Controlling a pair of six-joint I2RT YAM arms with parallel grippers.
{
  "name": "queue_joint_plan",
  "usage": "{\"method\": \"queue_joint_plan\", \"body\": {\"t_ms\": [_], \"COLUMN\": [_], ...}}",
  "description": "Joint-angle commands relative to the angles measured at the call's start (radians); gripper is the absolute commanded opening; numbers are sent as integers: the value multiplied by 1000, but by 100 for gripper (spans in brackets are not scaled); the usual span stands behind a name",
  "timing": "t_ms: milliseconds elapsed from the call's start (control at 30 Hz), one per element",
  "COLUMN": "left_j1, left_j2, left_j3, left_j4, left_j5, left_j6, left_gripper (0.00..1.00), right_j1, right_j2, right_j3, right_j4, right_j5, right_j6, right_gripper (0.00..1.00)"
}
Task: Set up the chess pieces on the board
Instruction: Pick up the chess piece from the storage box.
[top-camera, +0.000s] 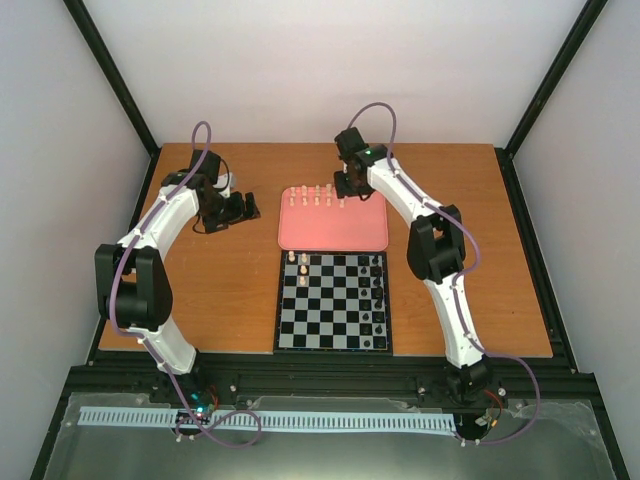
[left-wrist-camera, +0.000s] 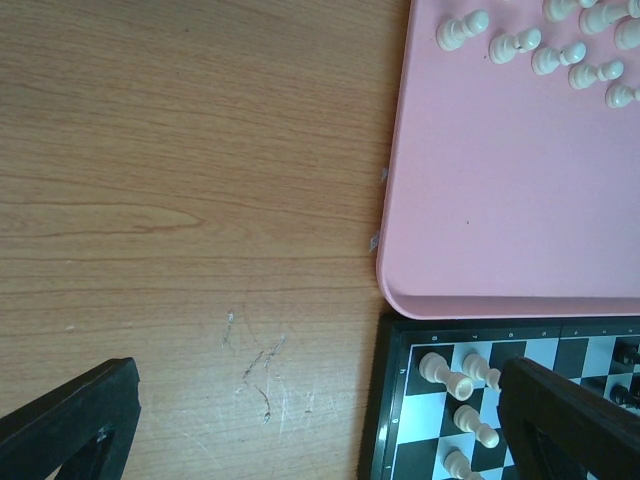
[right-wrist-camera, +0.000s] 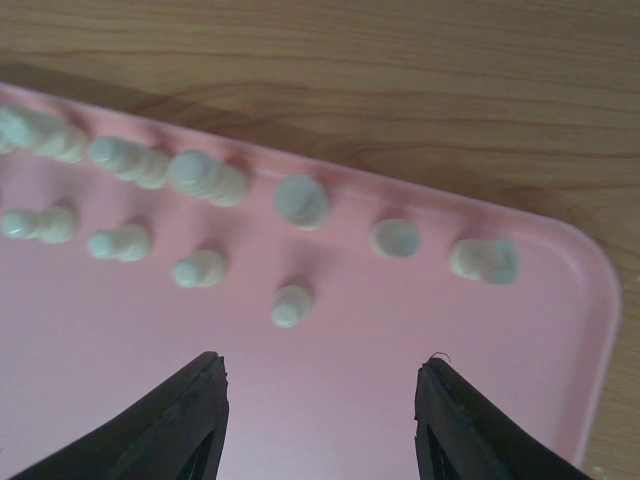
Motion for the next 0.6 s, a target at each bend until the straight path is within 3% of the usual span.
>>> {"method": "queue_joint_plan", "body": {"t_ms": [0, 567], "left_j1": [8, 9], "left_j2": [11, 71], "left_j3": [37, 54], "left_j4": [0, -1], "left_j5": [14, 20], "left_j6": [7, 9], "left_gripper": [100, 100], "right_j1": [-43, -132], "right_j2": [5, 136], "right_j3": [42, 131], "right_j4": [10, 25], "right_j5": [65, 25], "right_j6": [20, -19], "right_gripper": [52, 51]}}
